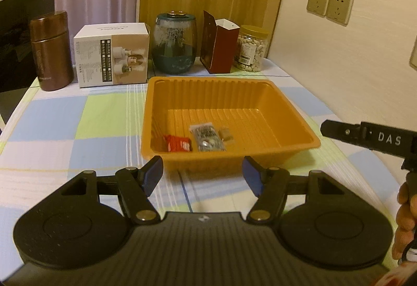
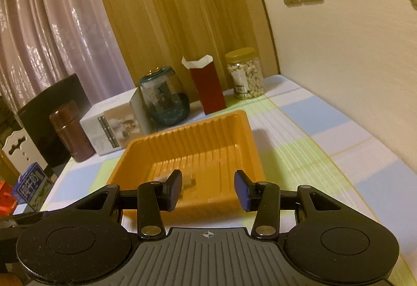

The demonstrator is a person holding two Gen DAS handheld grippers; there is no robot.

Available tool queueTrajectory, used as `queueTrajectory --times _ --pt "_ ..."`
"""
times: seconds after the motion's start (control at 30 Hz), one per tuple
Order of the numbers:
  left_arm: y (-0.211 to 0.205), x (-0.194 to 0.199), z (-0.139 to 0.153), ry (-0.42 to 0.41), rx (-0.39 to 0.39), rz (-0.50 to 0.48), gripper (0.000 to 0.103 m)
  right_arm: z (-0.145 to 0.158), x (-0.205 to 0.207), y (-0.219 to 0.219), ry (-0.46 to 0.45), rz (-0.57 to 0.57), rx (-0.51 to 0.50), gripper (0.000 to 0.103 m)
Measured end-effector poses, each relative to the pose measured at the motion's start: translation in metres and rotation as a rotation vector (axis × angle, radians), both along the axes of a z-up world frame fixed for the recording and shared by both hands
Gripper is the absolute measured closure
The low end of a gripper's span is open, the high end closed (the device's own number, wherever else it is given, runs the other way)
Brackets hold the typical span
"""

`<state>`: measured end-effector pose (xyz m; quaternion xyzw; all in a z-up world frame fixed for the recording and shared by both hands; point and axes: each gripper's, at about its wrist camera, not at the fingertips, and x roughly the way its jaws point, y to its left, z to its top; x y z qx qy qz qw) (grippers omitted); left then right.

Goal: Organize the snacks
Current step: 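Move the right gripper back to the snacks and grasp the dark red candy packet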

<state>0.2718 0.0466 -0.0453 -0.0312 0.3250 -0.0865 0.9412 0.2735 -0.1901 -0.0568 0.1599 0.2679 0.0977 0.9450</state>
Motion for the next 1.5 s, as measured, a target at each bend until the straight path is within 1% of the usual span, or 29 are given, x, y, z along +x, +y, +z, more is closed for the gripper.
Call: queueTrajectory --times 0.23,0.43,0.5,0.57,0.7,0.97,1.1,1.23,1.4,1.5 --pt "0.007 -0.043 -0.005 0.006 0.013 0.019 0.039 -0.011 -0.047 0.002 0.033 0.007 -0.01 0.058" --pt "0.017 -0.073 -0.016 0.029 0.029 0.04 0.039 -0.024 -0.081 0.005 0.054 0.023 -0.033 0.058" --pt "0.022 -0.081 -0.02 0.036 0.026 0.053 0.039 -0.03 -0.093 0.007 0.074 0.025 -0.036 0.058" --pt "0.026 -0.09 -0.023 0.044 0.025 0.063 0.039 -0.037 -0.104 0.011 0.095 0.043 -0.032 0.058" --pt "0.032 -0.102 -0.028 0.054 0.027 0.081 0.039 -0.044 -0.12 0.023 0.109 0.081 -0.061 0.058" --pt "0.04 -0.104 -0.033 0.066 0.041 0.102 0.039 -0.054 -0.126 0.039 0.128 0.116 -0.088 0.058" --pt "0.04 -0.101 -0.035 0.074 0.038 0.103 0.039 -0.064 -0.123 0.046 0.166 0.134 -0.103 0.058" --pt "0.038 -0.098 -0.037 0.081 0.032 0.099 0.039 -0.073 -0.118 0.049 0.201 0.13 -0.105 0.058" --pt "0.036 -0.095 -0.04 0.09 0.027 0.093 0.039 -0.079 -0.112 0.053 0.212 0.121 -0.107 0.058" --pt "0.036 -0.095 -0.04 0.093 0.022 0.095 0.039 -0.082 -0.11 0.059 0.217 0.125 -0.126 0.058"
